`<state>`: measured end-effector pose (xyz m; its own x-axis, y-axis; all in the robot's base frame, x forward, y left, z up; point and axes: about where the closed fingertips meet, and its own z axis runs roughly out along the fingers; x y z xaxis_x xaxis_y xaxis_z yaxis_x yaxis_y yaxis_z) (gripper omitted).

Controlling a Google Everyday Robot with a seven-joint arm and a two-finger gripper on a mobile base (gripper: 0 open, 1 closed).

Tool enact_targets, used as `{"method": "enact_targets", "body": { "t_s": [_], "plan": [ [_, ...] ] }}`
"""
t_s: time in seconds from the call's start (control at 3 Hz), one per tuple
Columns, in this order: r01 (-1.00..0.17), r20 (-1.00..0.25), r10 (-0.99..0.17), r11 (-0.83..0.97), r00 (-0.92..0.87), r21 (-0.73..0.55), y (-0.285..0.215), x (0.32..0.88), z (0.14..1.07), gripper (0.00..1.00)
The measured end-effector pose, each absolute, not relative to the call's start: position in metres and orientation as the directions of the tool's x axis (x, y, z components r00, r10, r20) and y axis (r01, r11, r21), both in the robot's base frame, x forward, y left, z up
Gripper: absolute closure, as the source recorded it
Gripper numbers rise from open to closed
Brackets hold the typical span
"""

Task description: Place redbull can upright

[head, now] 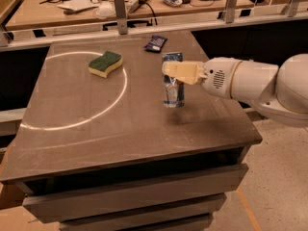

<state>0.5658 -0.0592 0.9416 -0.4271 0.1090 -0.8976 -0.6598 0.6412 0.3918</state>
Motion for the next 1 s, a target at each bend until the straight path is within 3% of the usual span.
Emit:
{"method": "enact_targets", "body": {
  "t_s": [0.33, 1.0],
  "plan": [
    [-0.733, -0.967, 0.067, 0.64, -0.244, 0.229, -0.051, 0.563, 0.957, 1.0],
    [-0.714, -0.996, 0.044, 0.694, -0.082, 0.089, -0.038, 0.538, 0.938, 1.0]
  ]
}}
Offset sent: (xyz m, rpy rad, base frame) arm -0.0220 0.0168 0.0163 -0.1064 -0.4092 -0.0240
